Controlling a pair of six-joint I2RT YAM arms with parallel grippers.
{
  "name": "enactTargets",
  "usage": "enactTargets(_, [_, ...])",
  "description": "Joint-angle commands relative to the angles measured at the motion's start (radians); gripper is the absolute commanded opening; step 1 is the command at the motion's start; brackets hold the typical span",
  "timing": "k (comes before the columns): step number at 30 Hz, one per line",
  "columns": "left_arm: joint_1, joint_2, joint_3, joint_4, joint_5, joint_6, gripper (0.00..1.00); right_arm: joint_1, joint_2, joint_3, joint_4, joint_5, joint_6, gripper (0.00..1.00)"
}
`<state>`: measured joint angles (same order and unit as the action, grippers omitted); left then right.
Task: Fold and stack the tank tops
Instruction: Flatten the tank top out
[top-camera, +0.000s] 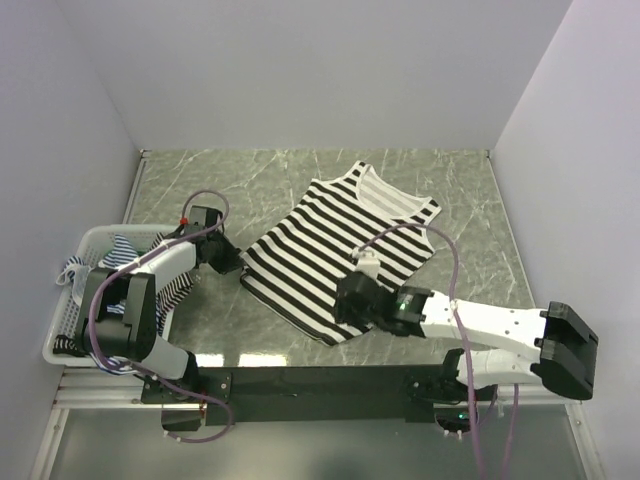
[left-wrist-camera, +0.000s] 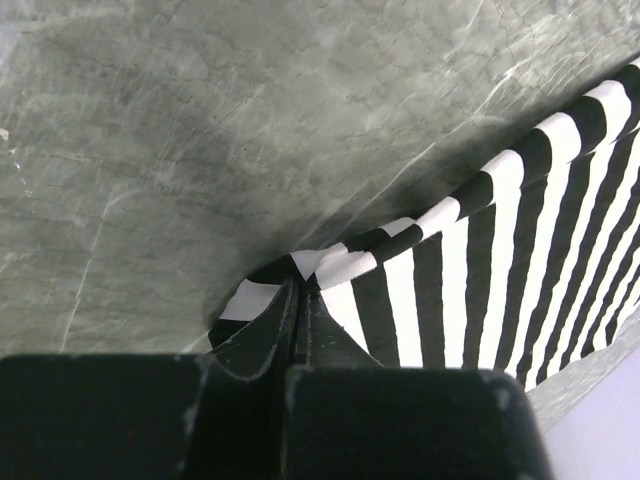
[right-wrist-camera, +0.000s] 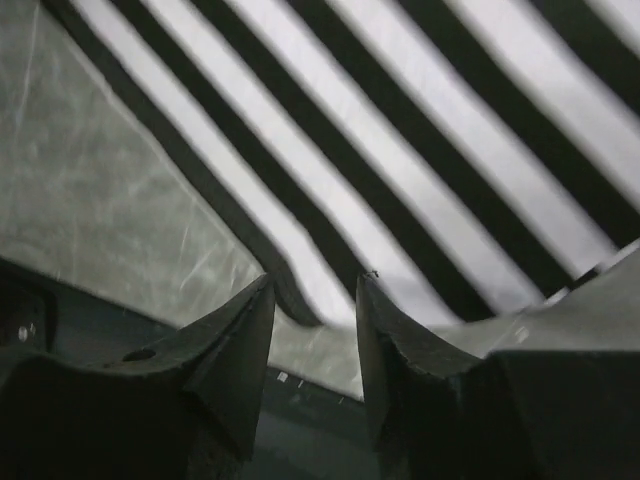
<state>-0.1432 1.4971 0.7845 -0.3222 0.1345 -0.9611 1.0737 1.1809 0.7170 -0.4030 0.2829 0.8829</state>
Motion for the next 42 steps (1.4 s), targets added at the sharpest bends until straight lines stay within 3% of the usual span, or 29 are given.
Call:
enactTargets(1, [0.005,0.0,0.042,-0.014,-0.003,0.027,0.01,0.123,-0.026,0.013,-0.097,0.142,0.207,0.45])
enactTargets(12, [0.007,0.012,0.065,-0.025,0.022,0.032,0.01,0.25,-0.066,-0.1,-0.175,0.147,0.404,0.56])
enactTargets(21, [0.007,0.009,0.076,-0.018,0.033,0.03,0.01,0.233,0.031,-0.114,-0.105,0.187,0.386,0.63])
enactTargets(29, [0.007,0.011,0.079,-0.015,0.04,0.035,0.01,0.161,0.108,-0.11,-0.024,0.213,0.327,0.63])
enactTargets(34, [0.007,0.017,0.082,-0.02,0.045,0.041,0.01,0.115,0.126,-0.09,-0.014,0.205,0.274,0.44])
enactTargets(35, [0.007,0.017,0.085,-0.021,0.047,0.041,0.01,0.112,0.125,-0.077,-0.052,0.214,0.266,0.29])
enactTargets(38, [0.007,0.012,0.087,-0.021,0.054,0.044,0.01,0.092,0.1,-0.015,-0.161,0.251,0.242,0.14])
enactTargets(42, [0.007,0.009,0.091,-0.02,0.066,0.045,0.01,0.037,0.079,0.079,-0.29,0.246,0.13,0.11])
